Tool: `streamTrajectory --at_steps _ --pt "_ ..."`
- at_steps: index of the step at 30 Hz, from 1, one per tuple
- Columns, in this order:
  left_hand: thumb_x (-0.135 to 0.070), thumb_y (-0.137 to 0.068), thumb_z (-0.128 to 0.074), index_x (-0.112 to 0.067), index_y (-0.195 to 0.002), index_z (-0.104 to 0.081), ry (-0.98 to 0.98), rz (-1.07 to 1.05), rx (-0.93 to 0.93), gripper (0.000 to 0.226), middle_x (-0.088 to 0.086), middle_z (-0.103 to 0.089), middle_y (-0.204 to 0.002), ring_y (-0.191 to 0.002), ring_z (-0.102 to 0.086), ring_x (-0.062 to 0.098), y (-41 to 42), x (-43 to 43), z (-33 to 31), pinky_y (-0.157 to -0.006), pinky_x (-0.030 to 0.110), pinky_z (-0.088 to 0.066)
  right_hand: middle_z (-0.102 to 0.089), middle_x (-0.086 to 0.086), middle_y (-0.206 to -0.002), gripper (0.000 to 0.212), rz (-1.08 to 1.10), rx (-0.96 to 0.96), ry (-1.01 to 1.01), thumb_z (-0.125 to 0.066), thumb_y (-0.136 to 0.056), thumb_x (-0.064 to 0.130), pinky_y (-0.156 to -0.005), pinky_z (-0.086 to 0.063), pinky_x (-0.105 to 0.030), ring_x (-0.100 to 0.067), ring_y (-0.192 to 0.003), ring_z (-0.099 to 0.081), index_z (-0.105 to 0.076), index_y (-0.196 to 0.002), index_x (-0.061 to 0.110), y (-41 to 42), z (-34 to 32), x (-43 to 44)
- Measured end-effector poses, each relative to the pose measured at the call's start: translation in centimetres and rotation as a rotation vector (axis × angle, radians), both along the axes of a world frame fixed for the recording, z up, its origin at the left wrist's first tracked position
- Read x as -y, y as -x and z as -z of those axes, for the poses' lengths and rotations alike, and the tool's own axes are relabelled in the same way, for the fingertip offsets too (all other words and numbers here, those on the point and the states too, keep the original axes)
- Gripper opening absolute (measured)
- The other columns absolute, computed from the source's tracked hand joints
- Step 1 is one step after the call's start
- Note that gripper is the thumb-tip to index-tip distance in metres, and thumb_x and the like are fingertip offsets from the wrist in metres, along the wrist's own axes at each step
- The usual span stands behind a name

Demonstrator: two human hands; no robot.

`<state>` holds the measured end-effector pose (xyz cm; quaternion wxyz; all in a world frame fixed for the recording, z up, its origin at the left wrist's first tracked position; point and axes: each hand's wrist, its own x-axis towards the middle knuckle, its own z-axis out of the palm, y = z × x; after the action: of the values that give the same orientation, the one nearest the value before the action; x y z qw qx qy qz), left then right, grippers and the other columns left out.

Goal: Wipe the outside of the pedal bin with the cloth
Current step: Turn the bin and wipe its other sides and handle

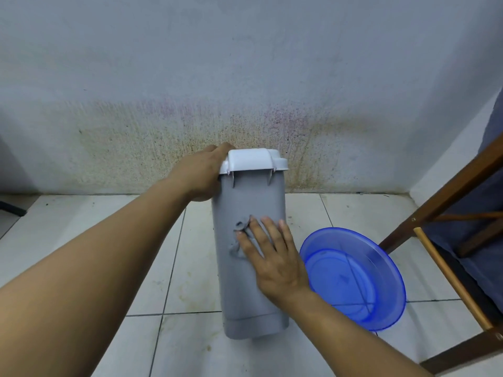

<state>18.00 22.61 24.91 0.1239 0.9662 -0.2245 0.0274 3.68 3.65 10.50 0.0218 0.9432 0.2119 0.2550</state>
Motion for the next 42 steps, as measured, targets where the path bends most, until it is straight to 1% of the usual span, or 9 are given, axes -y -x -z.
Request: streamTrajectory --at_steps 5,9,16,21,26,29,32,36,42 --pt "-0.013 -0.083 -0.061 -0.030 -0.140 -0.039 0.002 0.018 0.025 0.063 0.005 -0.055 -0.124 -0.105 -0.059 0.035 -0.1 -0.1 0.2 -0.082 0.047 -0.050 -0.041 -0.017 -0.153 0.057 -0.138 0.136 -0.035 -0.033 -0.096 0.003 -0.115 -0.029 -0.058 -0.044 -0.142 -0.034 -0.046 -0.148 0.022 -4.1 -3.5 -0.3" --pt "-0.024 -0.088 -0.062 -0.026 -0.142 -0.040 0.019 0.048 0.053 0.059 0.008 -0.056 -0.126 -0.106 -0.060 0.036 -0.4 0.0 0.1 -0.079 0.043 -0.048 -0.047 -0.019 -0.148 0.050 -0.180 0.259 -0.054 -0.039 -0.098 0.003 -0.113 -0.032 -0.055 -0.040 -0.141 -0.039 -0.053 -0.144 0.019 -6.8 -5.6 -0.5" --pt "-0.010 -0.084 -0.063 -0.026 -0.143 -0.037 -0.016 0.012 0.024 0.066 0.008 -0.056 -0.127 -0.110 -0.057 0.035 -0.5 0.1 -0.4 -0.081 0.042 -0.044 -0.037 -0.019 -0.155 0.055 -0.180 0.141 -0.054 -0.049 -0.095 0.019 -0.117 -0.028 -0.051 -0.035 -0.147 -0.029 -0.045 -0.148 0.008 -5.0 -4.1 -0.8" --pt "-0.006 -0.081 -0.062 -0.027 -0.142 -0.037 -0.049 0.006 -0.003 0.069 0.008 -0.056 -0.126 -0.112 -0.057 0.036 -0.6 0.1 -0.6 -0.086 0.044 -0.044 -0.033 -0.017 -0.157 0.054 -0.298 0.063 0.004 -0.041 -0.096 0.010 -0.117 -0.029 -0.052 -0.034 -0.148 -0.026 -0.041 -0.149 0.006 -1.0 0.3 -0.2" --pt "-0.009 -0.083 -0.060 -0.030 -0.141 -0.037 -0.061 0.022 -0.017 0.066 0.006 -0.057 -0.126 -0.112 -0.057 0.035 -0.7 0.0 -0.8 -0.086 0.043 -0.044 -0.036 -0.018 -0.156 0.054 -0.537 -0.044 0.212 -0.044 -0.095 0.012 -0.114 -0.033 -0.051 -0.034 -0.148 -0.028 -0.044 -0.148 0.004 3.4 5.0 0.9" --pt "-0.009 -0.082 -0.059 -0.031 -0.141 -0.037 -0.056 0.023 -0.006 0.066 0.005 -0.057 -0.126 -0.112 -0.057 0.035 -0.8 0.0 -0.7 -0.085 0.041 -0.045 -0.040 -0.016 -0.155 0.053 -0.612 -0.033 0.311 -0.044 -0.095 0.013 -0.117 -0.029 -0.050 -0.033 -0.147 -0.030 -0.045 -0.147 0.007 2.1 4.0 1.1" --pt "-0.007 -0.083 -0.059 -0.027 -0.142 -0.038 -0.055 0.027 0.007 0.066 0.008 -0.057 -0.127 -0.114 -0.057 0.036 -0.7 0.0 -0.8 -0.081 0.039 -0.040 -0.045 -0.020 -0.150 0.049 -0.549 0.044 0.214 -0.035 -0.098 0.009 -0.117 -0.030 -0.052 -0.037 -0.143 -0.037 -0.049 -0.145 0.005 -2.0 0.3 -0.2" --pt "-0.008 -0.083 -0.062 -0.024 -0.144 -0.038 -0.058 0.026 0.014 0.067 0.011 -0.057 -0.126 -0.113 -0.057 0.037 -0.6 0.2 -1.0 -0.080 0.037 -0.038 -0.048 -0.025 -0.146 0.046 -0.470 0.148 0.128 -0.043 -0.097 0.007 -0.115 -0.030 -0.053 -0.041 -0.140 -0.039 -0.052 -0.143 0.007 -7.3 -4.7 -1.9" --pt "-0.005 -0.081 -0.062 -0.025 -0.146 -0.036 -0.076 0.022 0.008 0.073 0.012 -0.057 -0.127 -0.112 -0.056 0.037 -0.9 0.0 -1.0 -0.079 0.037 -0.036 -0.049 -0.024 -0.145 0.041 -0.415 0.182 0.039 -0.042 -0.099 0.008 -0.116 -0.030 -0.052 -0.041 -0.141 -0.038 -0.058 -0.136 0.005 -6.8 -4.1 -2.9"
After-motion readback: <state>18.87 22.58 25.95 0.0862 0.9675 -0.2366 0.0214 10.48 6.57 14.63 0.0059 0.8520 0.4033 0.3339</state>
